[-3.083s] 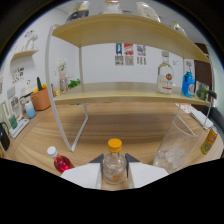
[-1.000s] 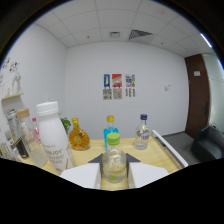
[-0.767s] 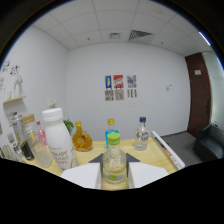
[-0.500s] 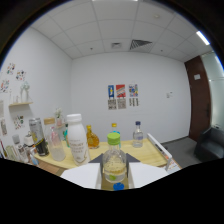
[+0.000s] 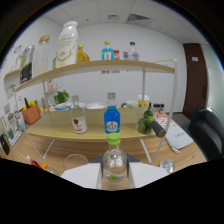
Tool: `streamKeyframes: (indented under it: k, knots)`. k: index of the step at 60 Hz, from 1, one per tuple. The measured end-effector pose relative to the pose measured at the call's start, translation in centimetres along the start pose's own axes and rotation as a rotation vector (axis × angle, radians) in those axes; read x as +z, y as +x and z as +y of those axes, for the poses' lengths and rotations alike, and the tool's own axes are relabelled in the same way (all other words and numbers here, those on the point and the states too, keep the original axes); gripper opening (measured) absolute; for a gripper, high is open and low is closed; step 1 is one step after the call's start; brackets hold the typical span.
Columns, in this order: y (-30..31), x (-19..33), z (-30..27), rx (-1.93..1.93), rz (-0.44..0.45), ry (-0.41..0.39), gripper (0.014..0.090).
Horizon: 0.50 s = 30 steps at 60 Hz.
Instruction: Make me a cup of Vodka Sunrise.
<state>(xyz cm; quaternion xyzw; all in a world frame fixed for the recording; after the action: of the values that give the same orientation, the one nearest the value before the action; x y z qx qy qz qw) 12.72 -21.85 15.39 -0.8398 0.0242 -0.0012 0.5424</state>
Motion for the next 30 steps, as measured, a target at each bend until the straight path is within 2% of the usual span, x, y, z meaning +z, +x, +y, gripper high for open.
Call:
streamKeyframes:
  k: [9, 30]
  knots:
    - [1.1, 0.7, -1.0, -0.295, 0.079, 0.032, 0.0351]
    - [0.6, 0.8, -3.7, -1.260, 0.256, 0.080, 0.0350]
